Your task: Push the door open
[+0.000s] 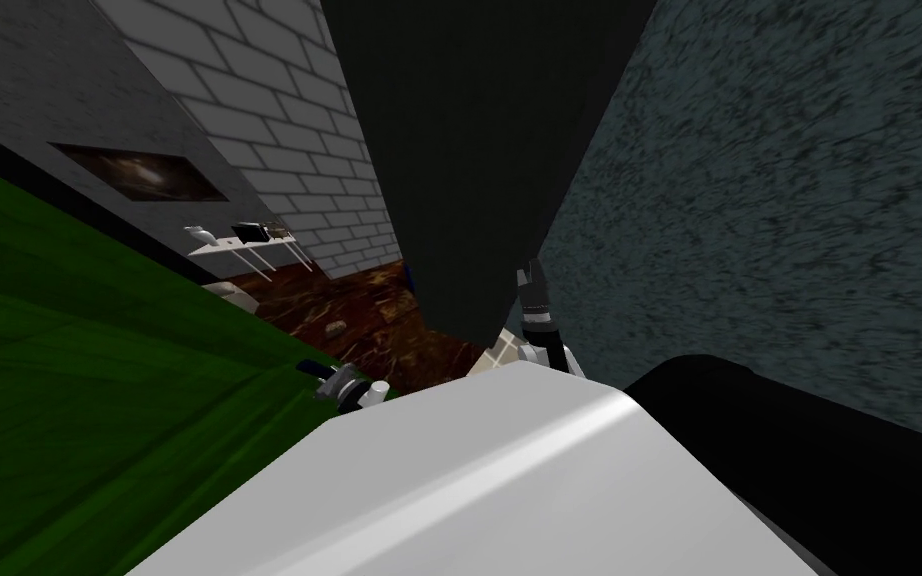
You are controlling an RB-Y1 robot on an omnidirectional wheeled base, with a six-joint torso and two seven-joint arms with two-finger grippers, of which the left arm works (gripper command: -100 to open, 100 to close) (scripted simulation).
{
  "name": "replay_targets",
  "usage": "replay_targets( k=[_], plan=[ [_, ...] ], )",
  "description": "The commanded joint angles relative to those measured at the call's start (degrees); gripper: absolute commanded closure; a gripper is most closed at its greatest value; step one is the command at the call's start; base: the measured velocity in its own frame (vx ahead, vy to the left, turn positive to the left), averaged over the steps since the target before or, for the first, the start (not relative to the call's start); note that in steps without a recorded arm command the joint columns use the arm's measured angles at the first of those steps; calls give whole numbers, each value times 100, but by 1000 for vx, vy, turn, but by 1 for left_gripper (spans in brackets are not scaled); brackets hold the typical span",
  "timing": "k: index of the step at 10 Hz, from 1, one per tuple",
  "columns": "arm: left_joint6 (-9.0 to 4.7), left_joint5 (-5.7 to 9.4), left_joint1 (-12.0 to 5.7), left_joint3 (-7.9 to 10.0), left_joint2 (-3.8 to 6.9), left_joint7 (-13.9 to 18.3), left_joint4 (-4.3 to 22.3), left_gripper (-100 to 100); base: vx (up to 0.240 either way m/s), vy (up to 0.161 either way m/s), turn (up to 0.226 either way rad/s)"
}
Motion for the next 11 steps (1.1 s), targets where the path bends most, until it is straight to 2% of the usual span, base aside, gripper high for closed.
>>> replay_targets(
  k=[1,2,3,7,8,9,11],
  plan=[
    [28,21,137,108,1,-51,-242,100,62,21,2],
    [28,21,137,108,1,-51,-203,100,23,8,5],
    [15,10,121,233,-49,-64,-232,100,66,20,2],
    [-17,-18,81,539,-205,-95,-208,100,148,44,25],
    [55,-14,113,470,-234,-113,-244,100,81,27,22],
    [-19,47,96,576,-114,-145,-238,100,76,75,11],
    [-66,102,85,659,-36,-181,-236,100,107,122,10]
  ],
)
